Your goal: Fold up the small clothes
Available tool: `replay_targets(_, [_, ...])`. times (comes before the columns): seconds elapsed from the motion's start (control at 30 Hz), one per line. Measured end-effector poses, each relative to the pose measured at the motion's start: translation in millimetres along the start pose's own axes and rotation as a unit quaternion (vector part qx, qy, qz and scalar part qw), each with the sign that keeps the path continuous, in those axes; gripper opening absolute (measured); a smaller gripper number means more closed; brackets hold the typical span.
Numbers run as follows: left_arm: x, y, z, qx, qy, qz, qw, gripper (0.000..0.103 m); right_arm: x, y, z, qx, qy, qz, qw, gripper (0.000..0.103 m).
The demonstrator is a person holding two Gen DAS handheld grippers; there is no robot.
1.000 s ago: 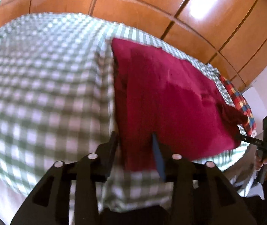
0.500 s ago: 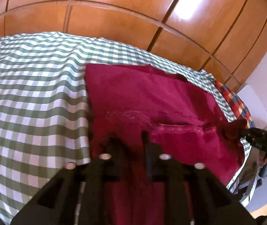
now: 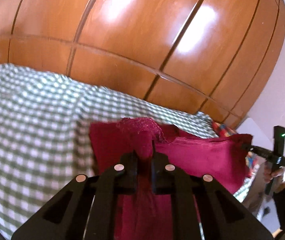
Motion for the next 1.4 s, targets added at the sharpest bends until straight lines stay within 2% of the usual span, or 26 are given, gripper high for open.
replay_targets(0.17, [11.4, 33.4, 43.6, 0.004, 0.034, 0.006, 0.9994, 0.008, -16.4, 32.5, 52.1, 0.008, -0.020, 0.033, 0.999, 0.009])
replay_targets(0.33, [28.7, 49.4, 97.5, 0.032, 0.074, -0.003, 0.9967, 0.008, -35.3, 40.5, 119.6, 0.045, -0.053, 0.068, 0.995, 0.009])
replay_targets(0.53, [55.5, 31.1, 169.2, 0.097, 0.133, -0.017, 0.9862, 0.010, -56.4, 11.2, 191.1, 0.113, -0.086, 0.109, 0.984, 0.009])
replay_targets(0.57, [64.5, 21.6, 182.5, 0.119, 0.156, -0.017, 0.9805, 0.012, -59.6, 6.0, 198.8, 0.116, -0.086, 0.118, 0.982, 0.009])
replay_targets(0.63, [74.6, 10.7, 194.8, 0.141, 0.161, -0.028, 0.9765, 0.016, -62.5, 4.4, 200.9, 0.110, -0.075, 0.130, 0.982, 0.010])
replay_targets(0.7, [76.1, 11.4, 191.5, 0.137, 0.156, -0.037, 0.9776, 0.020, -63.1, 5.6, 196.0, 0.109, -0.062, 0.134, 0.983, 0.019])
replay_targets(0.73, [74.5, 13.5, 187.5, 0.133, 0.160, -0.035, 0.9774, 0.031, -64.8, 6.0, 193.2, 0.108, -0.059, 0.133, 0.983, 0.026])
replay_targets(0.77, [72.8, 16.2, 180.1, 0.124, 0.175, -0.029, 0.9762, 0.047, -66.1, 6.0, 185.9, 0.105, -0.057, 0.134, 0.984, 0.033])
replay_targets(0.8, [72.0, 17.8, 173.6, 0.117, 0.187, -0.025, 0.9750, 0.053, -67.1, 5.1, 175.3, 0.098, -0.054, 0.136, 0.984, 0.046])
replay_targets(0.83, [72.0, 20.0, 165.0, 0.107, 0.196, -0.022, 0.9745, 0.053, -69.6, 4.7, 167.1, 0.091, -0.050, 0.139, 0.985, 0.052])
replay_targets(0.93, [70.9, 15.3, 138.0, 0.091, 0.178, -0.024, 0.9796, 0.053, -76.9, -5.9, 132.8, 0.074, -0.019, 0.157, 0.985, 0.052])
replay_targets(1.03, [69.6, -3.8, 107.4, 0.085, 0.164, -0.027, 0.9824, 0.053, -78.0, -29.4, 95.4, 0.071, 0.010, 0.161, 0.984, 0.052])
replay_targets(1.13, [68.5, -35.0, 77.5, 0.092, 0.145, -0.046, 0.9841, 0.053, -70.6, -60.8, 70.4, 0.086, 0.042, 0.165, 0.982, 0.052])
replay_targets(1.27, [58.2, -72.9, 48.5, 0.104, 0.123, -0.052, 0.9855, 0.053, -53.6, -101.3, 55.7, 0.115, 0.056, 0.156, 0.979, 0.051])
replay_targets(1.3, [55.2, -80.3, 44.9, 0.108, 0.117, -0.055, 0.9856, 0.053, -49.0, -109.2, 55.8, 0.121, 0.058, 0.156, 0.979, 0.049])
replay_targets(1.37, [49.4, -96.2, 35.9, 0.113, 0.104, -0.062, 0.9862, 0.053, -41.8, -122.5, 57.2, 0.129, 0.059, 0.156, 0.978, 0.032])
replay_targets(1.4, [45.5, -100.4, 32.7, 0.114, 0.092, -0.064, 0.9872, 0.053, -39.5, -125.2, 59.0, 0.129, 0.060, 0.159, 0.977, 0.028])
Point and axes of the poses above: each gripper's, at about its wrist camera, not at the fingertips, and z roughly the way its jaws point, x to its left, y to its top, the point moved 5 cm from there along z, roughly the way its jaws point, and after that the axes turned 1 degree about z, right-handed, at the moved point
